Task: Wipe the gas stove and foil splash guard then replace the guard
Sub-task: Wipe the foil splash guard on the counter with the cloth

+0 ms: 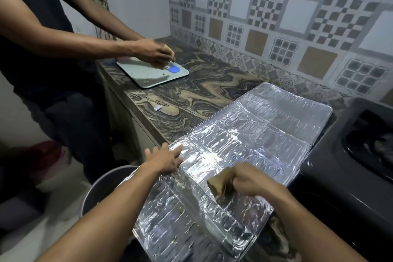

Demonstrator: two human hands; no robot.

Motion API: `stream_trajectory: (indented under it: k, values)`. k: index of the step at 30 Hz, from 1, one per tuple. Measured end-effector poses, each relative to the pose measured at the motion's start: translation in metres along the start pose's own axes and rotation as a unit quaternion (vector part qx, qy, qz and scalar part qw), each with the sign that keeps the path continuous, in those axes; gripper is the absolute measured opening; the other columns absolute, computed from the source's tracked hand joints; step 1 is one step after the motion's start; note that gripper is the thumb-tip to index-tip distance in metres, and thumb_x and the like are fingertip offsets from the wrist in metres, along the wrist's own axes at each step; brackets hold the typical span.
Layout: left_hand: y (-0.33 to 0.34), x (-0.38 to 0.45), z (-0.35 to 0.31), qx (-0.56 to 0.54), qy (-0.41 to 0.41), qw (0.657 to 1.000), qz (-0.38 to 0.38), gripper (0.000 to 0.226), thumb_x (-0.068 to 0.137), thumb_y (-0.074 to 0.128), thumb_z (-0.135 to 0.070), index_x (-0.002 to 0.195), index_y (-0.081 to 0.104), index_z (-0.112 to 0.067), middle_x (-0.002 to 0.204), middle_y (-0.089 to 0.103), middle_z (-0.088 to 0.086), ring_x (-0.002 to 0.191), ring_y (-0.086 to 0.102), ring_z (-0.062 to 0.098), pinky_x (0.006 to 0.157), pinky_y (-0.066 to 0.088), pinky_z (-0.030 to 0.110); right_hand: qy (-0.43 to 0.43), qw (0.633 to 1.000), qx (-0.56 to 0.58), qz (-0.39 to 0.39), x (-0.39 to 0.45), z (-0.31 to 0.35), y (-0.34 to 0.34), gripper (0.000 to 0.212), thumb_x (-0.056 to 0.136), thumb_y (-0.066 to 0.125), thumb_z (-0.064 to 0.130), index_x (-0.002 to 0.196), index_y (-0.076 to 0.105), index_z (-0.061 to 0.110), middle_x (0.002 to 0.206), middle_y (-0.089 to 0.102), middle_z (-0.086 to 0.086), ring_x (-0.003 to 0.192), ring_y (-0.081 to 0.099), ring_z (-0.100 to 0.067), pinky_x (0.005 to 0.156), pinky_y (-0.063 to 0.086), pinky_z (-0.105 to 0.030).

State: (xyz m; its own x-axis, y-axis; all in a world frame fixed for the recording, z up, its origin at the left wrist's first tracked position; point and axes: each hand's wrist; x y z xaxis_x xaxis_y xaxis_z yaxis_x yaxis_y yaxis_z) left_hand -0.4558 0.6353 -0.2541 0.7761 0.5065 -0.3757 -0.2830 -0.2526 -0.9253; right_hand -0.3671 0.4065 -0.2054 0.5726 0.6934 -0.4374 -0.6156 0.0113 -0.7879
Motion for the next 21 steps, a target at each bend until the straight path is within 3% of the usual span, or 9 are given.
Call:
stream_trajectory:
  k: [3, 6, 9, 11, 14, 17, 21]
  values:
    - [0.000, 0.000, -0.002, -0.009, 0.003, 1.000, -0.001, 0.051, 0.098, 0.025, -0.057, 0.148, 0.013, -0.053, 0.152, 0.026, 0.009, 0.128, 0.035, 0.031, 0.099, 0.025, 0.045, -0.023, 0.996, 0.042, -0.080, 0.023, 0.013, -0.018, 0.042, 0.084, 0.041, -0.004, 0.106, 0.070, 0.018, 0.107, 0.070, -0.007, 0.099, 0.065, -0.025, 0.087, 0.055, -0.046]
    - [0.000, 0.000, -0.002, -0.011, -0.001, 1.000, -0.003, 0.050, 0.098, 0.028, -0.056, 0.147, 0.018, -0.052, 0.146, 0.031, 0.009, 0.126, 0.036, 0.031, 0.099, 0.026, 0.045, -0.103, 0.978, 0.107, -0.143, 0.037, 0.045, -0.012, 0.043, 0.088, 0.048, 0.000, 0.116, 0.065, 0.027, 0.117, 0.067, 0.001, 0.102, 0.065, -0.017, 0.091, 0.053, -0.041]
    - [0.000, 0.000, -0.002, -0.005, -0.009, 1.000, -0.009, 0.046, 0.098, 0.035, -0.044, 0.144, 0.030, -0.048, 0.134, 0.038, 0.010, 0.120, 0.039, 0.032, 0.095, 0.026, 0.045, -0.148, 0.980, 0.074, -0.111, 0.040, 0.060, 0.022, 0.029, 0.094, 0.050, 0.021, 0.113, 0.062, 0.039, 0.112, 0.066, 0.004, 0.096, 0.062, -0.018, 0.085, 0.054, -0.041]
    - [-0.001, -0.001, -0.004, 0.001, -0.011, 1.000, -0.006, 0.052, 0.098, 0.035, -0.037, 0.147, 0.021, -0.050, 0.138, 0.037, 0.011, 0.122, 0.038, 0.033, 0.097, 0.025, 0.046, -0.144, 0.985, 0.034, -0.089, 0.033, 0.053, 0.048, 0.023, 0.095, 0.050, 0.028, 0.110, 0.064, 0.039, 0.112, 0.064, 0.008, 0.097, 0.060, -0.016, 0.083, 0.054, -0.038]
    - [-0.003, -0.001, -0.005, 0.000, -0.012, 1.000, -0.004, 0.054, 0.100, 0.035, -0.042, 0.149, 0.013, -0.049, 0.147, 0.031, 0.012, 0.128, 0.035, 0.035, 0.104, 0.023, 0.049, -0.094, 0.990, 0.038, -0.094, 0.010, 0.030, 0.054, 0.018, 0.093, 0.053, 0.023, 0.097, 0.070, 0.028, 0.115, 0.063, 0.012, 0.103, 0.059, -0.017, 0.080, 0.051, -0.032]
    - [-0.002, -0.003, -0.005, -0.006, -0.009, 1.000, -0.004, 0.055, 0.099, 0.033, -0.051, 0.149, 0.012, -0.049, 0.151, 0.027, 0.011, 0.132, 0.033, 0.036, 0.108, 0.020, 0.052, -0.037, 0.996, 0.029, -0.074, -0.017, 0.002, 0.044, 0.016, 0.090, 0.057, 0.017, 0.093, 0.071, 0.024, 0.119, 0.063, 0.007, 0.105, 0.059, -0.019, 0.082, 0.052, -0.034]
    - [0.000, -0.005, -0.002, -0.081, -0.017, 0.997, -0.008, 0.063, 0.096, 0.038, -0.057, 0.150, 0.007, -0.048, 0.160, 0.012, 0.014, 0.140, 0.026, 0.040, 0.111, 0.009, 0.062, -0.016, 0.995, 0.083, -0.061, -0.019, -0.019, 0.040, 0.044, 0.083, 0.045, -0.007, 0.088, 0.068, 0.030, 0.120, 0.064, -0.004, 0.093, 0.065, -0.018, 0.061, 0.052, -0.017]
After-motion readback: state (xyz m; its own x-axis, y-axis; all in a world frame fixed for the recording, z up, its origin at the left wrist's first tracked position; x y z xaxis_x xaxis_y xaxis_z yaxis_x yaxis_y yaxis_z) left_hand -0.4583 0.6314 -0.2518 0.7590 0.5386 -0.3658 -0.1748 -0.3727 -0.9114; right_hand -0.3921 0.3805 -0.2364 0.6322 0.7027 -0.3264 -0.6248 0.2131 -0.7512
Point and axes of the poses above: each hand's wrist, its own x-axis towards the middle knuckle, its own y-axis out of the palm, z = x × y
